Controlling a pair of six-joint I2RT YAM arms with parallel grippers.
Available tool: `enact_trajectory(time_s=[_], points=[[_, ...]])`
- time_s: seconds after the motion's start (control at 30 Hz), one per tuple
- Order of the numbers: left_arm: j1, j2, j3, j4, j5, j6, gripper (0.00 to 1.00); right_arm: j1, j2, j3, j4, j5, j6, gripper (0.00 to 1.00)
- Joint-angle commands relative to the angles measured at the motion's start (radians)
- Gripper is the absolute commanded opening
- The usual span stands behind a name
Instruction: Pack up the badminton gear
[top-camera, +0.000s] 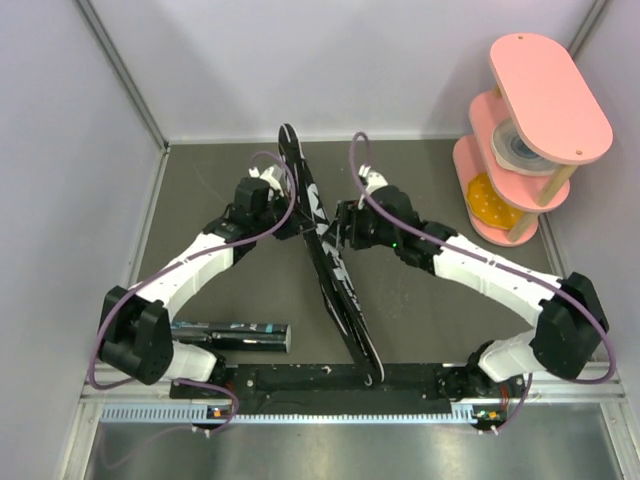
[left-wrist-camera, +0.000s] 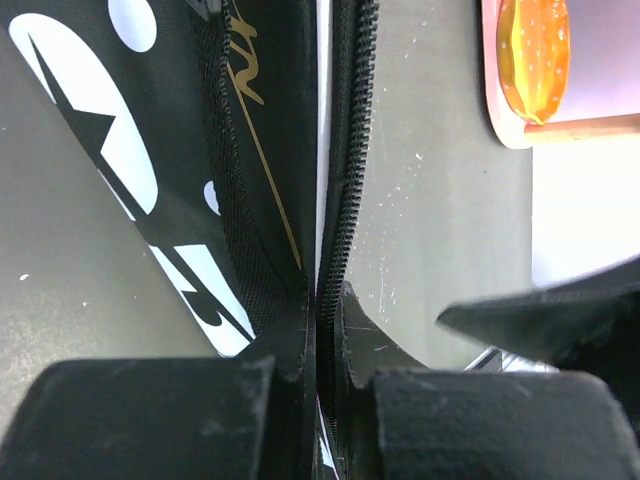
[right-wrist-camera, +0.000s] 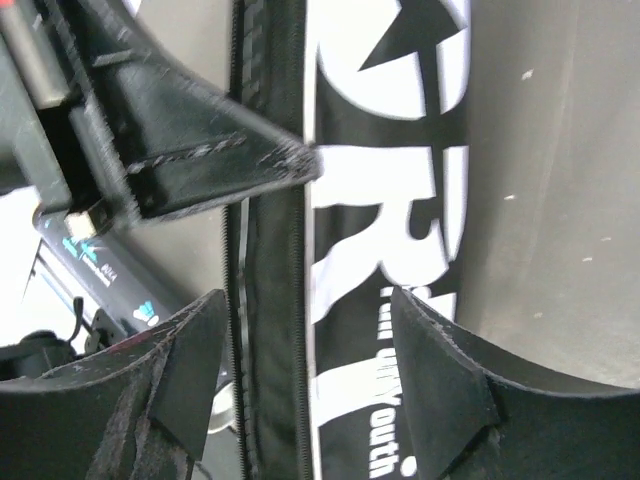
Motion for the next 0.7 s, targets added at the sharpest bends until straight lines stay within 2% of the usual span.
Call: enact_trajectory(time_s=[0.0, 0.13, 0.33, 0.47, 0.67], points=[[-0.004, 0.009, 0.031, 0.088, 0.095, 0.030, 0.00, -0.142, -0.023, 0.091, -0.009, -0.157, -0.032, 0.66], [-0.003, 0.021, 0.020, 0.122, 0.181, 0.026, 0.00, -0.248, 0.069, 0.194, 0.042, -0.371, -0.057, 0.67], [0.000, 0.039, 0.028, 0.117, 0.205, 0.040, 0.00, -0.352, 0.282, 0.365, 0.148, -0.549, -0.043, 0.66], [0.008, 0.048, 0.031, 0.117, 0.219, 0.044, 0.00, -0.405, 0.420, 0.463, 0.322, -0.666, 0.072, 0.62], [0.026, 0.056, 0.034, 0.122, 0.238, 0.041, 0.00, -0.426, 0.595, 0.578, 0.454, -0.741, 0.206, 0.56]])
